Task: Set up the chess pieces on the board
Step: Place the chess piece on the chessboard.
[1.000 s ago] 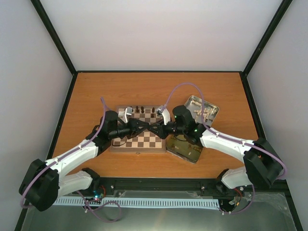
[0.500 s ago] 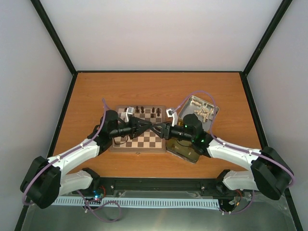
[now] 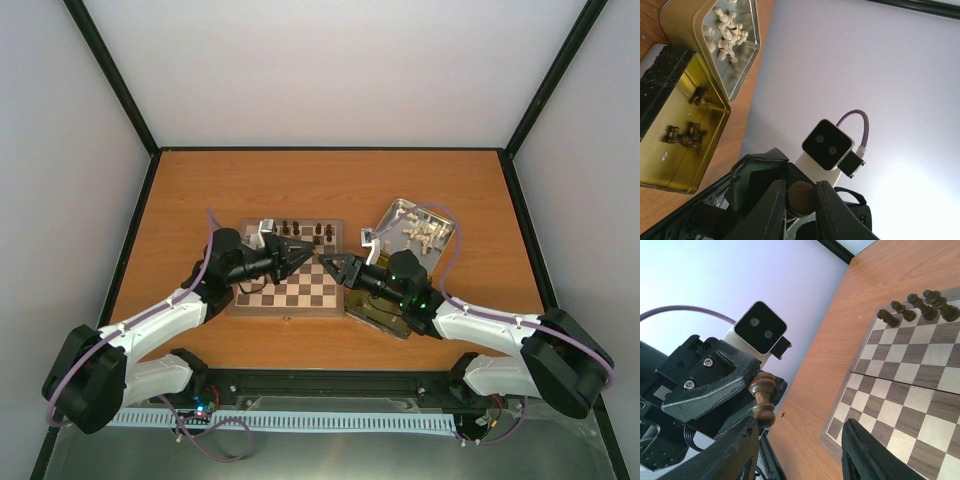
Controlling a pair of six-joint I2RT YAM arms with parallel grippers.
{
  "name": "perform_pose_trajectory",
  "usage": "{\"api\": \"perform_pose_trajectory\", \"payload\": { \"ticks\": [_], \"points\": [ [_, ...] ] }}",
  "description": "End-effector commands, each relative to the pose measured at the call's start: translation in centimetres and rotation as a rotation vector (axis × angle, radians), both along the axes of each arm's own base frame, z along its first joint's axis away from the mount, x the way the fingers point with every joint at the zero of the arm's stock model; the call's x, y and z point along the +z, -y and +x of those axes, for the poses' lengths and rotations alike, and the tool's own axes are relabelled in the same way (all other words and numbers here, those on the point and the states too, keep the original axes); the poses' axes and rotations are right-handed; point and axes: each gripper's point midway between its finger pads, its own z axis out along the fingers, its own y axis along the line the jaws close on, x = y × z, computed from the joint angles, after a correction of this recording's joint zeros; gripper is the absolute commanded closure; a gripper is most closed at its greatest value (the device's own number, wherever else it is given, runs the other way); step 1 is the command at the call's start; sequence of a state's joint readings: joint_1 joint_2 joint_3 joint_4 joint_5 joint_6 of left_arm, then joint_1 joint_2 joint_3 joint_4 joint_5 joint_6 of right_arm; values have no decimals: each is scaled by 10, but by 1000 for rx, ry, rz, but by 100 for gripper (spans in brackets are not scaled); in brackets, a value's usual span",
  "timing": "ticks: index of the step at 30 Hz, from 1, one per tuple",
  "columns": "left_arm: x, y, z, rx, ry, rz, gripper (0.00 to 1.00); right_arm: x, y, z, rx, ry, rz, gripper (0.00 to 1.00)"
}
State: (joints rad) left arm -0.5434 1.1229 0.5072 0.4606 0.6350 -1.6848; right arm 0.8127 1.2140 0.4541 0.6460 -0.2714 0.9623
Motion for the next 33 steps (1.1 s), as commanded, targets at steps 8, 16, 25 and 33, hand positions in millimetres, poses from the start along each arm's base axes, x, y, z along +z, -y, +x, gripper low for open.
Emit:
{"api": "perform_pose_trajectory", "payload": {
  "ticks": [8, 16, 25, 33],
  "points": [
    [24, -4, 4, 46, -19, -107, 92, 28, -15, 1, 44, 59, 99, 68],
    [23, -5, 4, 51, -29, -112, 91, 30, -16, 10, 5, 30, 129, 74],
    [13, -9, 4, 77, -37, -90, 83, 23, -17, 16, -30, -58, 133, 96],
    [-47, -44, 4, 176, -14, 181, 44, -30, -9, 24, -72, -239, -276, 97]
  ]
}}
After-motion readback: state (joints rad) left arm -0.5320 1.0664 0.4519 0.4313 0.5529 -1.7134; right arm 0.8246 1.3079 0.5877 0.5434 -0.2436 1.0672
